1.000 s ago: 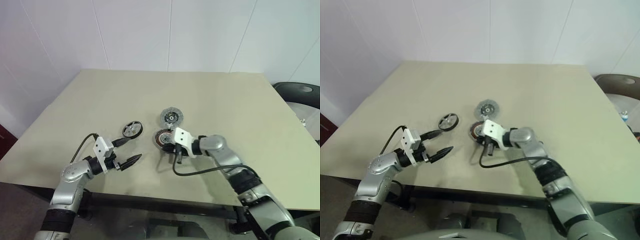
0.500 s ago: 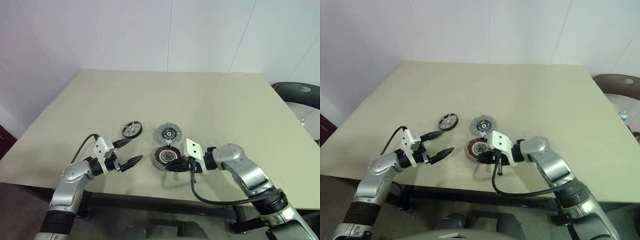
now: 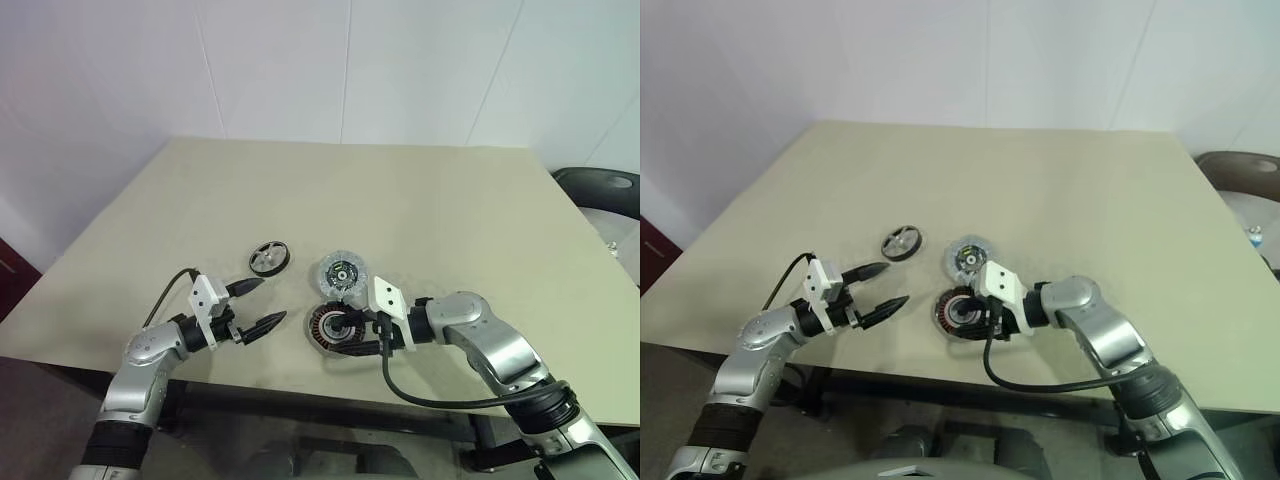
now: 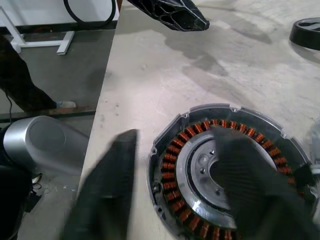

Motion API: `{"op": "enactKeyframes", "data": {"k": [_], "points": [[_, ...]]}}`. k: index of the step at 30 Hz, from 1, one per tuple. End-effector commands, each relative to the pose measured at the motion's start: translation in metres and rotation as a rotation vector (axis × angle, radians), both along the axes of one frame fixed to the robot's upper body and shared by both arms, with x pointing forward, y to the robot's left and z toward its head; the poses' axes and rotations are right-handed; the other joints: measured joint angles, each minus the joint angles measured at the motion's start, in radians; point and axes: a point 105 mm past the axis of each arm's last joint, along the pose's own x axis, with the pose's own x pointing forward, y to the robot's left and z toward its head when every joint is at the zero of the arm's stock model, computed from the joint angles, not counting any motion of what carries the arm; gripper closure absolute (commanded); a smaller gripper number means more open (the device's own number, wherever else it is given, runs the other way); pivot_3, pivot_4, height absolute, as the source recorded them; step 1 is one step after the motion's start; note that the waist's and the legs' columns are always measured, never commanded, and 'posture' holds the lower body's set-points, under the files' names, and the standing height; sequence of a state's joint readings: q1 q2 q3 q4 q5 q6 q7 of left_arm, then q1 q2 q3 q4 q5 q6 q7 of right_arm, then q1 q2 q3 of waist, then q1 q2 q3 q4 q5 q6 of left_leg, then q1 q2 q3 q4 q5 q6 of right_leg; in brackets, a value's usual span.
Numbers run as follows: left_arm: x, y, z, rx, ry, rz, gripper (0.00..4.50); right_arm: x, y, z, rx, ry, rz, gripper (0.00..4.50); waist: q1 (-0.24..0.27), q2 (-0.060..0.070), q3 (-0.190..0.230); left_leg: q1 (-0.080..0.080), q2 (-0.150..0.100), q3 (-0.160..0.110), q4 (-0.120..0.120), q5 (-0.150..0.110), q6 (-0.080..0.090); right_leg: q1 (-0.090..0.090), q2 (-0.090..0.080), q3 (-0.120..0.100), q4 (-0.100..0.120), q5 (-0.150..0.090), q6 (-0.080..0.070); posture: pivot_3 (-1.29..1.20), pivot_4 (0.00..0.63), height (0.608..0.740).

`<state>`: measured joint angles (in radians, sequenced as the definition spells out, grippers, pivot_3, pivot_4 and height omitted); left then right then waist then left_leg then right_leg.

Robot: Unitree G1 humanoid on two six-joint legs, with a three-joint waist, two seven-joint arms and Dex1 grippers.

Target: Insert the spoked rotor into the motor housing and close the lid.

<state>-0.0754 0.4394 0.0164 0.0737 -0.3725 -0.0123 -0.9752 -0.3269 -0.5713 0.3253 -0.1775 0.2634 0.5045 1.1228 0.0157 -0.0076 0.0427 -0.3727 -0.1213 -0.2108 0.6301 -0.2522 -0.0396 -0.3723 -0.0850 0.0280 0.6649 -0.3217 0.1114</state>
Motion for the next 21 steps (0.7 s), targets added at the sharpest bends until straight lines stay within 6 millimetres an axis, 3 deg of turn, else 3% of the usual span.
{"op": "enactKeyframes", "data": {"k": [1, 2, 4, 8, 11, 17, 21], "points": [[0.003, -0.003, 0.008, -0.002, -0.048, -0.002, 0.0, 0.019, -0.012, 0.026, 0.084, -0.028, -0.082, 0.81, 0.001, 0.0, 0.0, 0.0, 0.0, 0.0, 0.0, 0.0, 0.0, 0.0, 0.0, 0.0, 0.0, 0.0, 0.0, 0.0, 0.0, 0.74], [0.004, -0.004, 0.007, -0.004, -0.048, -0.002, 0.0, 0.023, -0.016, 0.032, 0.11, -0.021, -0.104, 0.54, 0.0, 0.0, 0.0, 0.0, 0.0, 0.0, 0.0, 0.0, 0.0, 0.0, 0.0, 0.0, 0.0, 0.0, 0.0, 0.0, 0.0, 0.74], [0.004, -0.006, 0.006, -0.012, -0.048, -0.005, 0.0, 0.035, -0.028, 0.047, 0.161, -0.026, -0.168, 0.54, -0.002, 0.0, 0.0, 0.0, 0.0, 0.001, 0.0, 0.0, 0.0, 0.0, -0.001, 0.0, 0.0, 0.0, 0.0, 0.0, 0.0, 0.74], [0.003, -0.015, 0.005, -0.022, -0.051, -0.031, 0.0, 0.058, -0.072, 0.062, 0.157, -0.06, -0.337, 0.54, 0.001, 0.0, 0.0, 0.0, 0.0, 0.001, 0.0, 0.0, 0.0, 0.0, 0.0, 0.0, 0.0, 0.0, 0.0, 0.0, 0.0, 0.74], [0.002, -0.025, 0.008, -0.047, -0.058, -0.065, 0.0, 0.06, -0.109, 0.065, 0.159, -0.026, -0.453, 0.54, 0.006, 0.0, 0.0, -0.001, -0.001, 0.002, 0.0, -0.001, 0.001, 0.0, -0.001, 0.0, -0.002, 0.0, 0.0, 0.0, 0.0, 0.74], [0.006, -0.036, 0.012, -0.063, -0.064, -0.134, 0.0, 0.034, -0.168, 0.039, 0.031, 0.035, -0.647, 0.54, 0.025, -0.001, 0.0, -0.001, 0.0, 0.006, -0.001, -0.002, 0.004, 0.001, -0.002, 0.002, -0.002, 0.0, 0.0, 0.0, 0.0, 0.74], [0.01, -0.041, 0.01, -0.069, -0.06, -0.171, 0.0, 0.019, -0.186, 0.008, -0.096, 0.015, -0.735, 0.54, 0.024, -0.001, 0.0, -0.001, 0.0, 0.012, 0.0, -0.002, 0.004, 0.001, -0.002, 0.007, -0.002, 0.001, 0.002, 0.0, 0.0, 0.74]]}}
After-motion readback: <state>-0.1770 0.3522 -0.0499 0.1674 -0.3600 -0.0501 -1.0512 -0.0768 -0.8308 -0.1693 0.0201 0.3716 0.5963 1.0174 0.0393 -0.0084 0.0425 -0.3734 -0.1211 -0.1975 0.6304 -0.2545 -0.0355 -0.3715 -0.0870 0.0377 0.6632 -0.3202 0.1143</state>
